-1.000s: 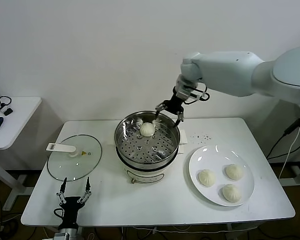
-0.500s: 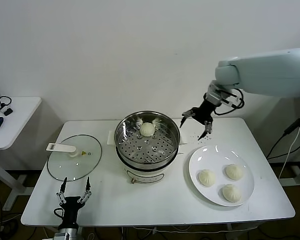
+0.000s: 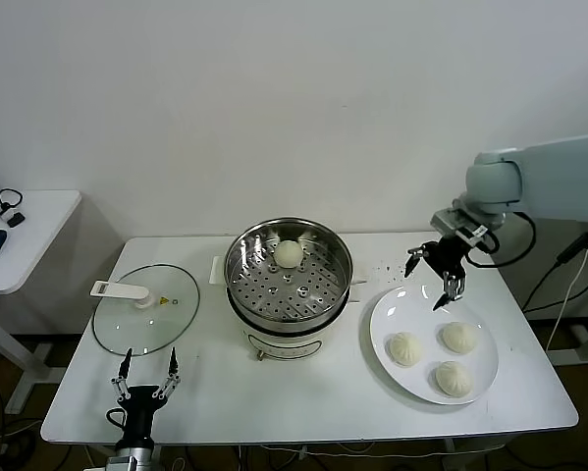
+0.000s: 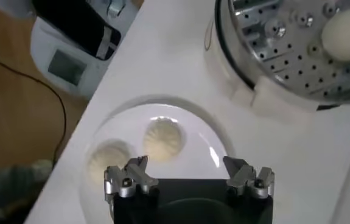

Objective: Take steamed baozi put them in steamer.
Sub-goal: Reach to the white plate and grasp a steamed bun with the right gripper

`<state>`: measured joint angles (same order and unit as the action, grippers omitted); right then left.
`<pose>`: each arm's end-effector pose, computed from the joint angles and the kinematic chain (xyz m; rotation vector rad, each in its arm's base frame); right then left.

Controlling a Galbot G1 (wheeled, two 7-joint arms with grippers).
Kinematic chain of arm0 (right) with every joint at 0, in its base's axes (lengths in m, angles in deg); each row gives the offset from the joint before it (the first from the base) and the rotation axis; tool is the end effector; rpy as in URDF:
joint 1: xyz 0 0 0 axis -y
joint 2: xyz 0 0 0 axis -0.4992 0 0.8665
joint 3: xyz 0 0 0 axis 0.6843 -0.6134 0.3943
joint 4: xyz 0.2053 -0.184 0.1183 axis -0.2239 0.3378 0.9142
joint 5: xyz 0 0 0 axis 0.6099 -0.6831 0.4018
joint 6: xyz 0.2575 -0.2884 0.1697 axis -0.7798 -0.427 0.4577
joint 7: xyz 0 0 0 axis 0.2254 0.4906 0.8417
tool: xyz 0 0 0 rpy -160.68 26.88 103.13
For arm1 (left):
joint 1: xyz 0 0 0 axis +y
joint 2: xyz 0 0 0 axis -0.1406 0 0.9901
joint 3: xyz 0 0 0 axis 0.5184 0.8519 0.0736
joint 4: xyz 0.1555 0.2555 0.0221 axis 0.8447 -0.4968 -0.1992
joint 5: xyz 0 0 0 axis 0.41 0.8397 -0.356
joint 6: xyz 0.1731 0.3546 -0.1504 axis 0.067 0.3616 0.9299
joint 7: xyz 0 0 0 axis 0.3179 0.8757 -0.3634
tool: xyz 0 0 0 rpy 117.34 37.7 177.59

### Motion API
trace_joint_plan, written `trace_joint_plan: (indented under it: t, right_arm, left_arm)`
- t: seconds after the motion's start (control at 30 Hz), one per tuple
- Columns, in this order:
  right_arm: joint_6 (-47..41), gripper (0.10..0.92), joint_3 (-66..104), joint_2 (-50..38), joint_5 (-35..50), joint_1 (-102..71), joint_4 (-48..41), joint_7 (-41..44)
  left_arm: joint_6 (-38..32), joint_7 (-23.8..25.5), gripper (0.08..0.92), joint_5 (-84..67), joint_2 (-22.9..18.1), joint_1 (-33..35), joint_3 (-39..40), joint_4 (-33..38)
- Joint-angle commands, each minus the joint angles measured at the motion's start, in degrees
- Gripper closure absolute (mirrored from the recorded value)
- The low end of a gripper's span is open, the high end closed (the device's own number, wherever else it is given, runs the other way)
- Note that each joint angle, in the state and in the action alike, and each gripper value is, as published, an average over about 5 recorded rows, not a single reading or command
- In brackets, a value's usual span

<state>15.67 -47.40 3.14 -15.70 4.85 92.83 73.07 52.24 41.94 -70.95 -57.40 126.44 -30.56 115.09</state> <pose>0.5059 -0.0804 -0.1387 1.5744 -1.1448 1.3594 0.2198 0.0941 -0.4620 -0.1369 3.0809 0.2154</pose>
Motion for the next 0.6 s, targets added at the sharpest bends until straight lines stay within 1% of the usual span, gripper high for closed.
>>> trace_joint_plan:
  t: [0.03,0.33,0.6]
  right_arm:
    - [-15.07,0.203,2.06,-4.46,0.25,-4.48,6.19,-3.57]
    - [-24.21,0.203,4.22,-6.04,-3.1,-9.07,8.23,-9.61]
    - [-28.77,0.203,8.45,-7.42,-4.28,-14.48,7.86,-14.53]
  left_arm:
    - [-0.04,-0.02,0.177,-0.02,0.25,0.04,-0.17,-0.18]
    - [-0.17,-0.04,0.177,-0.03,0.22,-0.01,-0.3,-0.45]
    - [-0.41,-0.06,0.177,-0.02,0.25,0.05,-0.44,-0.72]
